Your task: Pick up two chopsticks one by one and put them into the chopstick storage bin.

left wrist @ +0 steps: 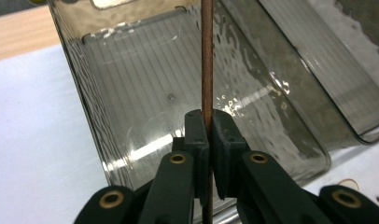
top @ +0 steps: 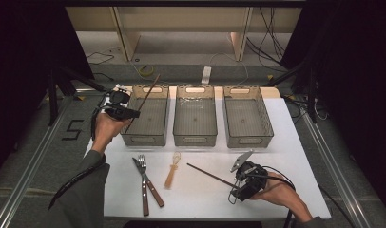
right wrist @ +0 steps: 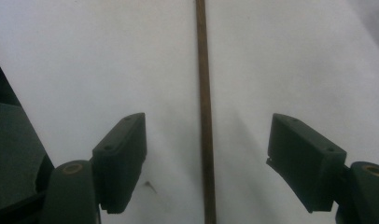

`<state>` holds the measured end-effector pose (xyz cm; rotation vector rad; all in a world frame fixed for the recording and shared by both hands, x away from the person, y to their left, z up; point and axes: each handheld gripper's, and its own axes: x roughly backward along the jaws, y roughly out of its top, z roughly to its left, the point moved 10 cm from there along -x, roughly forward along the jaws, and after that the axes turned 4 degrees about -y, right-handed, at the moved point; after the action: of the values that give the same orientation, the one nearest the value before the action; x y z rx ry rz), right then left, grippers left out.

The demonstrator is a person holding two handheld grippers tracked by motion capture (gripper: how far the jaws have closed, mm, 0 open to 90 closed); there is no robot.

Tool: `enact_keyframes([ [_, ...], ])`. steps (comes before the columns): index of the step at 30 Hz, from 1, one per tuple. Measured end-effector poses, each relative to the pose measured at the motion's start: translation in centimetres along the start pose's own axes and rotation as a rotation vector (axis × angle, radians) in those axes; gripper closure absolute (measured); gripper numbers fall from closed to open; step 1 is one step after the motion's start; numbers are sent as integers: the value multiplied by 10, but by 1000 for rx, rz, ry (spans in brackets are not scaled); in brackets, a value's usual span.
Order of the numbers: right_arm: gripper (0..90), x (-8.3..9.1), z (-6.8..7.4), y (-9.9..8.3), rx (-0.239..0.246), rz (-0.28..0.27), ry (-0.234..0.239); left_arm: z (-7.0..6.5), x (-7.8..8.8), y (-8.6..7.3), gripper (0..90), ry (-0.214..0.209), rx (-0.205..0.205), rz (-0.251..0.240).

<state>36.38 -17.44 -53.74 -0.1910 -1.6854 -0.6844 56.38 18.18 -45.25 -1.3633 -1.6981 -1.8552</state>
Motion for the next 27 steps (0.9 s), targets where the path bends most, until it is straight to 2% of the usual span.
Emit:
enact_keyframes([
  [12, 289, 1, -1, 1, 0, -4, 1, 16, -17, 1, 851, 33, 8, 17],
  [19, 289, 2, -1, 1, -2, -9, 1, 17, -24, 4, 829, 36, 27, -9],
  [22, 287, 1, -1, 1, -2, -8, 0, 14, -24, 7, 618, 30, 43, -22],
  [25, 287, 3, -2, 1, -6, -8, -6, 10, -20, 11, 492, 29, 39, -34],
  [27, 287, 4, -2, 1, -7, -11, -5, 4, -15, 14, 421, -3, 45, -47],
])
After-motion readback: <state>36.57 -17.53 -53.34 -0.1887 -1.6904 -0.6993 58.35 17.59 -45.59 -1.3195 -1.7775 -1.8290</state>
